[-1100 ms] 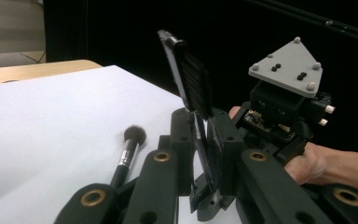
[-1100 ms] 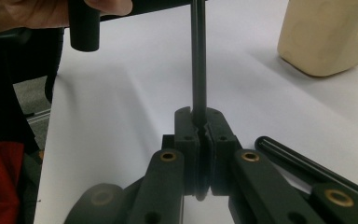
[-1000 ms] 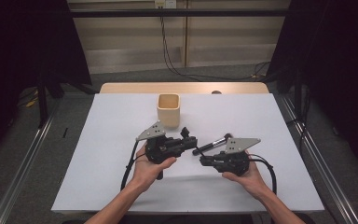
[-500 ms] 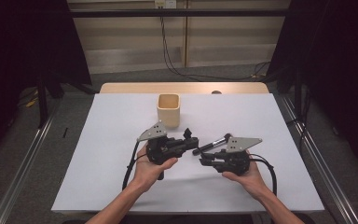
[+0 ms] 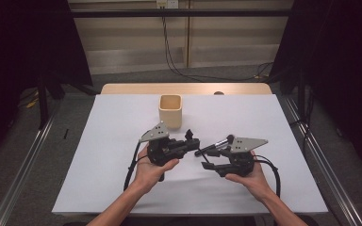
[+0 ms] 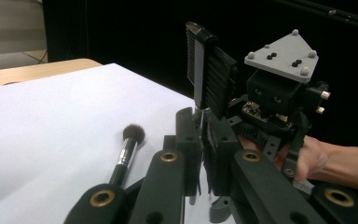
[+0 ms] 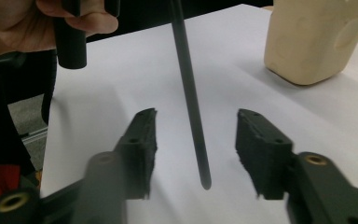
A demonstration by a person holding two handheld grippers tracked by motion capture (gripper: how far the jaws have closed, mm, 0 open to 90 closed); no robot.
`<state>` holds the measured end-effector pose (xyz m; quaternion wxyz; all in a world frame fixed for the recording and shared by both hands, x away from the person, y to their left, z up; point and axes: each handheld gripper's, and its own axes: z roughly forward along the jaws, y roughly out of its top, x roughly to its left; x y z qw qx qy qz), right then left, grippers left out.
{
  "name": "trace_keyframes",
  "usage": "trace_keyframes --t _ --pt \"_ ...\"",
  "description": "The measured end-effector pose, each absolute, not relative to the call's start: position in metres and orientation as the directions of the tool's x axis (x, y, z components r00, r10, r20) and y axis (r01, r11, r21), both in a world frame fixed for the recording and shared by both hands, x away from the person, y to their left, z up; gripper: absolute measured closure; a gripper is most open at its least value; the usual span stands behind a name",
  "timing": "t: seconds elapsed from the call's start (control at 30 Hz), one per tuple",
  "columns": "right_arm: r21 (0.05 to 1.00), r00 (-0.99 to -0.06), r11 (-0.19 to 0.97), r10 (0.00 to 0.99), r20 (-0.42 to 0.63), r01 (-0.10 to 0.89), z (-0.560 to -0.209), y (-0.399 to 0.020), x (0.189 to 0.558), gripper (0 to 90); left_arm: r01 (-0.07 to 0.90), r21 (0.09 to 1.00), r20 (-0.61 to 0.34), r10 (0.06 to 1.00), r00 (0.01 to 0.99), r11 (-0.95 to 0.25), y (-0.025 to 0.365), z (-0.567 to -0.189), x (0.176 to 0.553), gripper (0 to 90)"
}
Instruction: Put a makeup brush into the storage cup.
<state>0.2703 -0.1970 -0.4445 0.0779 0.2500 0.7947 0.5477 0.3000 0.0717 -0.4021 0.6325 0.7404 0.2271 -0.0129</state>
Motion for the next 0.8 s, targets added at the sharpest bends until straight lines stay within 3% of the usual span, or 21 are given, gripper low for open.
trace_keyframes --t 0.53,0.8 --pt "0.912 -0.813 0.218 0.555 0.177 0.347 -0.439 -0.202 0.271 5.6 0.358 0.927 -0.299 0.353 0.887 -0.113 0.08 -0.4 0.303 85.9" --pt "0.914 -0.788 0.21 0.594 0.163 0.347 -0.438 -0.206 0.27 0.9 0.359 0.925 -0.292 0.371 0.882 -0.127 0.087 -0.399 0.304 85.8"
